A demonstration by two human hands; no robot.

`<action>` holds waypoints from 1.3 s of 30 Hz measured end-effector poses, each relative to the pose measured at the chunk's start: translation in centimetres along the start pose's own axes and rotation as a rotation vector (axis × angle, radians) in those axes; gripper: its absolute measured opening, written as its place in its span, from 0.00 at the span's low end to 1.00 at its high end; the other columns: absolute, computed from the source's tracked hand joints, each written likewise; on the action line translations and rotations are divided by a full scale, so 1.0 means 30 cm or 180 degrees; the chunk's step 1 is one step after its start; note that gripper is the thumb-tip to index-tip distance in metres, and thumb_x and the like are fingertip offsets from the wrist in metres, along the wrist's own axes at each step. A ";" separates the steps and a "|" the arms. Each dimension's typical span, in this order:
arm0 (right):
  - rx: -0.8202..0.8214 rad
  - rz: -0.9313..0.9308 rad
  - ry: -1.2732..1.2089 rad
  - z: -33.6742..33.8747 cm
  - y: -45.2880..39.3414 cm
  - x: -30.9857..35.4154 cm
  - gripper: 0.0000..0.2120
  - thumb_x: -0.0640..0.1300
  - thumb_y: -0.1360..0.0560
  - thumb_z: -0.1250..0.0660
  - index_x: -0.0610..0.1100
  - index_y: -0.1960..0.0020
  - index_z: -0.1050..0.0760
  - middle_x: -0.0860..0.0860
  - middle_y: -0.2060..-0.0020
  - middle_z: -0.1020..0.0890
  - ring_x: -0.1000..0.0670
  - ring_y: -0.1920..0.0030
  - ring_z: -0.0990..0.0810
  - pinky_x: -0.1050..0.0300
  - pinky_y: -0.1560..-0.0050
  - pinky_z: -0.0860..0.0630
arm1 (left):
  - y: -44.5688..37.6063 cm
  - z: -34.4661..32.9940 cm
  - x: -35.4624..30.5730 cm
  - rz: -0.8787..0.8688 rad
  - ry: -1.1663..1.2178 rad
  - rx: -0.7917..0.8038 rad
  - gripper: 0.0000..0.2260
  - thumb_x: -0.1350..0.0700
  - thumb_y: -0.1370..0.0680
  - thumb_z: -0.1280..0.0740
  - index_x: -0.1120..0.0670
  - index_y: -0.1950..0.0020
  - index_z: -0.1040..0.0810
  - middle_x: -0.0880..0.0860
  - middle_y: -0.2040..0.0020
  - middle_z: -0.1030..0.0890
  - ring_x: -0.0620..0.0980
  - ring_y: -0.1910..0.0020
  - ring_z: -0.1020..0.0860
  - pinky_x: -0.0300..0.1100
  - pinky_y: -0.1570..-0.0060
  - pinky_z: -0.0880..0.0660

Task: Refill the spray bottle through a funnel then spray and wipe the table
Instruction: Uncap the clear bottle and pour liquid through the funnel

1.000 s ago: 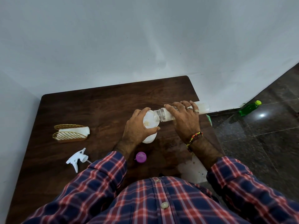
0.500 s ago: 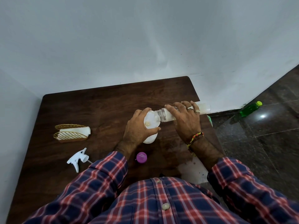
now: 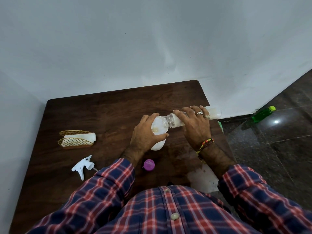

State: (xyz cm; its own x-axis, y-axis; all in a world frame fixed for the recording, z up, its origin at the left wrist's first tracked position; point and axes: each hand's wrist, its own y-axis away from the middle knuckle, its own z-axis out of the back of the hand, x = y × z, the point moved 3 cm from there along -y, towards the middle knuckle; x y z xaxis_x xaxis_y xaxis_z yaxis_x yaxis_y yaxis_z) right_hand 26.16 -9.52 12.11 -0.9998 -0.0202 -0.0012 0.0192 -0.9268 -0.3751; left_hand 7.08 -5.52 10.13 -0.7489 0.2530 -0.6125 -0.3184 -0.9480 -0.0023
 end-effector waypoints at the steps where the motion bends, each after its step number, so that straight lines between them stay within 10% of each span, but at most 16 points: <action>1: -0.0007 0.0001 0.0002 0.000 0.000 0.000 0.27 0.39 0.32 0.28 0.53 0.35 0.25 0.48 0.43 0.19 0.40 0.40 0.23 0.36 0.32 0.34 | 0.000 -0.001 0.000 0.0005 -0.0005 0.0006 0.38 0.38 0.34 0.24 0.46 0.27 0.33 0.48 0.35 0.28 0.47 0.40 0.27 0.41 0.47 0.28; 39: 0.0320 -0.0359 -0.0571 -0.022 0.020 -0.006 0.29 0.42 0.32 0.27 0.53 0.32 0.28 0.51 0.41 0.20 0.42 0.41 0.22 0.38 0.38 0.29 | 0.006 0.013 -0.007 0.0048 -0.0062 0.0095 0.40 0.37 0.34 0.24 0.47 0.26 0.34 0.49 0.34 0.29 0.48 0.38 0.27 0.39 0.47 0.31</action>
State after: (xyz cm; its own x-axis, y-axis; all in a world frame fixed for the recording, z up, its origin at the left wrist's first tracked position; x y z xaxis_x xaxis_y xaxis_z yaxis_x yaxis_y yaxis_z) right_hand 26.36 -9.81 11.27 -0.9786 0.0276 0.2038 -0.0832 -0.9594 -0.2694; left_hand 6.96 -5.66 10.58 -0.7648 0.2429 -0.5967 -0.3240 -0.9456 0.0304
